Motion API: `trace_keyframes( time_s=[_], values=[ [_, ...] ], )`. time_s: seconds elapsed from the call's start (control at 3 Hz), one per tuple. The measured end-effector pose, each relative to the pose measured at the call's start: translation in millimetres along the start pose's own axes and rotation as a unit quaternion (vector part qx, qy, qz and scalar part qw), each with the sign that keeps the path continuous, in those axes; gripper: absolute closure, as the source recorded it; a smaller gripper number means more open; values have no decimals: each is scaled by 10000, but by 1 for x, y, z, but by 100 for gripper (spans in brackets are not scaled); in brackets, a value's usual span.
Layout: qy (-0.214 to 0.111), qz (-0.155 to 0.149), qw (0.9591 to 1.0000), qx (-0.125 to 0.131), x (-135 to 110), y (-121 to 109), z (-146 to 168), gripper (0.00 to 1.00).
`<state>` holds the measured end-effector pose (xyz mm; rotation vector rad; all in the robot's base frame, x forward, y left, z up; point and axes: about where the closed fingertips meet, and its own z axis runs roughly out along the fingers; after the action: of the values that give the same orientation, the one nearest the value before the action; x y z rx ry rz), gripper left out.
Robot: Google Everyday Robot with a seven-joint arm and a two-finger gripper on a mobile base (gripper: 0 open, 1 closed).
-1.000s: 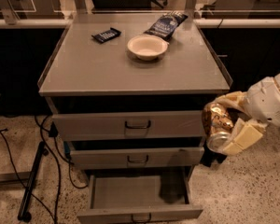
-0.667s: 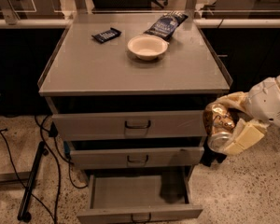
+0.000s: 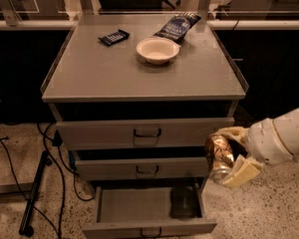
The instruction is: Place orange can into bottom drawer
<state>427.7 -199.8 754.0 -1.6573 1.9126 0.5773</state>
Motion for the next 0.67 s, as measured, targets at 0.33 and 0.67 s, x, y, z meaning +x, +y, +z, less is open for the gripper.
trace_keyframes(
  time_s=[0.33, 0.67],
  values=[
    [-237, 4, 9997, 16, 41, -2, 70, 100],
    [-236, 3, 9997, 16, 41, -2, 70, 100]
  ],
)
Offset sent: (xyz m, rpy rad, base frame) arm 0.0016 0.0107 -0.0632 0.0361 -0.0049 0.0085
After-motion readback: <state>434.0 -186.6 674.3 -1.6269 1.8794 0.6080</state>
